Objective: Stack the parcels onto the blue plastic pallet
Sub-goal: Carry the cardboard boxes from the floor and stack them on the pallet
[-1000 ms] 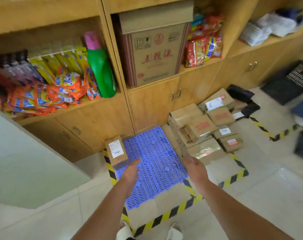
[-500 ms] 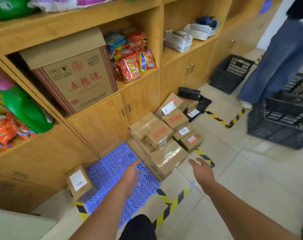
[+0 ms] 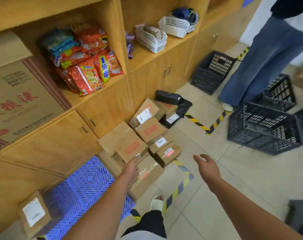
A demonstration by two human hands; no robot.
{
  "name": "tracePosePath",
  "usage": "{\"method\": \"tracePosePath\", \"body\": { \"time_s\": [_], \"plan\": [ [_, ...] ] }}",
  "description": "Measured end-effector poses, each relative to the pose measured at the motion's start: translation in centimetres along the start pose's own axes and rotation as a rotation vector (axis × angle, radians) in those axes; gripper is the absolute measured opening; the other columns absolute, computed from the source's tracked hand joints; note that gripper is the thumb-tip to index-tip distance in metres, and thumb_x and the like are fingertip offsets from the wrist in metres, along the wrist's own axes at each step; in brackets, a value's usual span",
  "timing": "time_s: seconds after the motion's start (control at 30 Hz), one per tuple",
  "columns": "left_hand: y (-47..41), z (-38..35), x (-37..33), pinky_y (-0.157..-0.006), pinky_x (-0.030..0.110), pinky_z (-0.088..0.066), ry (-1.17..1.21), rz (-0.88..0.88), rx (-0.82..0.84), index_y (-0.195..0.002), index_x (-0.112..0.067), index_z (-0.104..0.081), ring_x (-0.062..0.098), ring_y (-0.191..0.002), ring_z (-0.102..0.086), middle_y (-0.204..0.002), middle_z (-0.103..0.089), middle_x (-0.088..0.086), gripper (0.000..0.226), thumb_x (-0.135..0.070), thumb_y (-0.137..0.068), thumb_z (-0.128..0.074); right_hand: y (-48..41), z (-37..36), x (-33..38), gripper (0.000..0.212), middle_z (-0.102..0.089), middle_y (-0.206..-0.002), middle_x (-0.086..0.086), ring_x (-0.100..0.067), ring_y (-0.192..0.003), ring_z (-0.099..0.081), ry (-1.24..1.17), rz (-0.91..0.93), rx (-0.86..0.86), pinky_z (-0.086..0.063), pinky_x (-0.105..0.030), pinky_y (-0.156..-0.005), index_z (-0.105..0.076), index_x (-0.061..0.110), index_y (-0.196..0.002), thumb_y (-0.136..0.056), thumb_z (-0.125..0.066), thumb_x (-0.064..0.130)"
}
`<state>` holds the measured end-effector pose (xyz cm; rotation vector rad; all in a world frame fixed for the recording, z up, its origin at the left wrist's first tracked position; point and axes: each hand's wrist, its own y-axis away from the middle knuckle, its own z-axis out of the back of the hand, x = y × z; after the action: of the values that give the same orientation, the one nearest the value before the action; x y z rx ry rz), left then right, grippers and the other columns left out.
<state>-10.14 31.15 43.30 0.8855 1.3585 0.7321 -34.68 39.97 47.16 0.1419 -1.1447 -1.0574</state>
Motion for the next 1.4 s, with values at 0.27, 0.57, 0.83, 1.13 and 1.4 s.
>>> {"method": "tracePosePath", "body": {
  "time_s": [0.27,0.57,0.83,1.13,1.4],
  "plan": [
    [-4.5,-5.7,-9.0,-0.112,0.044,-0.034,0.049,-0.052,-0.069,-0.144,-0.022,-0.043,0.033,-0.131,-0.046,-0.147,-0.044,0.014,0.055,-0.05,-0.097,-0.048,-10.1,2.3,7.2,0.055,-0.054,-0.141,-0.011,-0.029,-0.121,-0.052,0.026,0.022,0.066,-0.04,-0.042,-0.105,-0.051,0.017,-0.141,-0.094,-0.059,0.044],
    [-7.3,-7.5,-6.9,-0.091,0.043,-0.047,0.482,0.06,-0.391,-0.135,-0.014,-0.055,0.04,-0.104,-0.06,-0.121,-0.06,0.021,0.067,-0.05,-0.08,-0.066,-21.1,-1.3,13.3,0.055,-0.049,-0.147,-0.01,-0.03,-0.13,-0.049,0.305,0.103,0.432,-0.034,-0.03,-0.085,-0.044,0.015,-0.148,-0.099,-0.057,0.035],
    [-4.1,-11.7,-0.5,-0.051,0.023,-0.027,0.715,0.185,-0.634,-0.089,-0.023,-0.051,0.009,-0.048,-0.045,-0.051,-0.052,-0.004,0.018,-0.028,-0.103,-0.041,-26.5,-4.3,13.3,0.057,-0.051,-0.145,-0.008,-0.031,-0.128,-0.051,0.645,0.185,0.645,-0.043,-0.037,-0.1,-0.046,0.015,-0.145,-0.097,-0.054,0.044],
    [-10.8,-10.2,11.3,-0.077,0.032,-0.033,0.747,0.296,-0.631,-0.139,-0.02,-0.049,0.025,-0.107,-0.046,-0.14,-0.048,0.014,0.047,-0.042,-0.098,-0.047,-26.2,-11.5,3.9,0.068,-0.056,-0.137,-0.004,-0.028,-0.116,-0.059,0.897,0.124,0.775,-0.049,-0.04,-0.098,-0.05,0.025,-0.141,-0.082,-0.058,0.058],
    [-24.8,-5.7,21.3,-0.109,0.044,-0.035,0.582,0.367,-0.573,-0.141,-0.014,-0.048,0.034,-0.137,-0.041,-0.15,-0.043,0.013,0.048,-0.038,-0.099,-0.05,-31.7,-21.9,-7.7,0.071,-0.051,-0.144,-0.008,-0.024,-0.097,-0.06,0.979,0.054,0.696,-0.052,-0.03,-0.065,-0.04,0.02,-0.149,-0.089,-0.056,0.054]
  ]
}}
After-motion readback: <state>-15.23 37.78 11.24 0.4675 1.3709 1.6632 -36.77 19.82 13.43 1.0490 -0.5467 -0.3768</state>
